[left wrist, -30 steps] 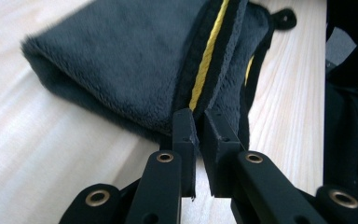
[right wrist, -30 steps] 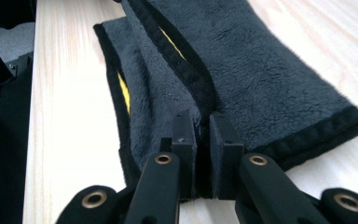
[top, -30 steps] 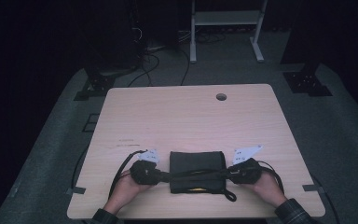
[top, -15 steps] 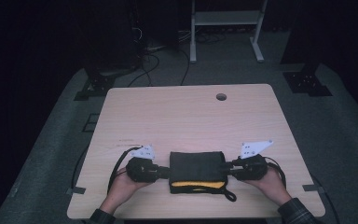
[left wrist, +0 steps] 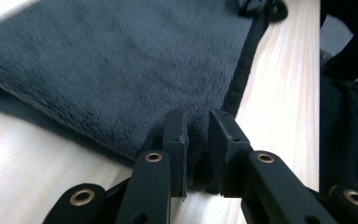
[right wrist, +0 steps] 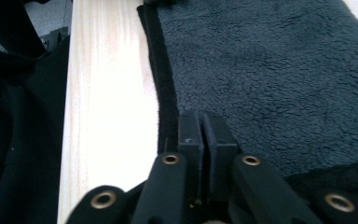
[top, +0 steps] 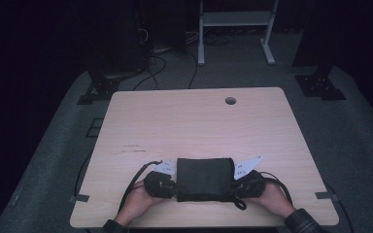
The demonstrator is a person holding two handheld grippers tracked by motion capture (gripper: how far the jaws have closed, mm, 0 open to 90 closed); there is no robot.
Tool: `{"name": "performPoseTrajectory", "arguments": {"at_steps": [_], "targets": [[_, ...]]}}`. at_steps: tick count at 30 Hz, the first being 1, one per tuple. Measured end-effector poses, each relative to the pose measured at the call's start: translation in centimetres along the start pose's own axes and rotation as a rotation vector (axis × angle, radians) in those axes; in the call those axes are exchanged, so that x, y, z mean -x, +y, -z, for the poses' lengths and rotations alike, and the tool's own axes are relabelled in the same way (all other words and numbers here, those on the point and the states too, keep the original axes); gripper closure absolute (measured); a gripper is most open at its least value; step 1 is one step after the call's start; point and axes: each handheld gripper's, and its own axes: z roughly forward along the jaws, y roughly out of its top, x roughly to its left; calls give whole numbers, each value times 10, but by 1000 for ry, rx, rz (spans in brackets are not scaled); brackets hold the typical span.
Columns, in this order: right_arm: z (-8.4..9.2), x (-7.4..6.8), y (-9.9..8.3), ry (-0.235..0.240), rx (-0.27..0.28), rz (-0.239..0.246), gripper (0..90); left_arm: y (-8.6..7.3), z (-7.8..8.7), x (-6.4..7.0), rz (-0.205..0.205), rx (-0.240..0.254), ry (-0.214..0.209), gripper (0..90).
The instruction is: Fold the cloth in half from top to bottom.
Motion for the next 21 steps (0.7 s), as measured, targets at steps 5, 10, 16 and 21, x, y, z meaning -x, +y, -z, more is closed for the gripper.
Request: {"name": "performPoseTrajectory", "arguments": {"at_steps": [5,10,16,21], "targets": [[-4,-9,-3,22,-14,2,878,-1,-1,6,-15,-24,6,767],[-3,-14,-5,14,-8,16,836,-4,1,7,-1,-4,-13,730],[7,-6,-3,-73,43,-2,577,-3,6,7,-3,23,10,488],[16,2,-6,-175,74,-55,382,-2,15,4,-5,69,102,303]]}}
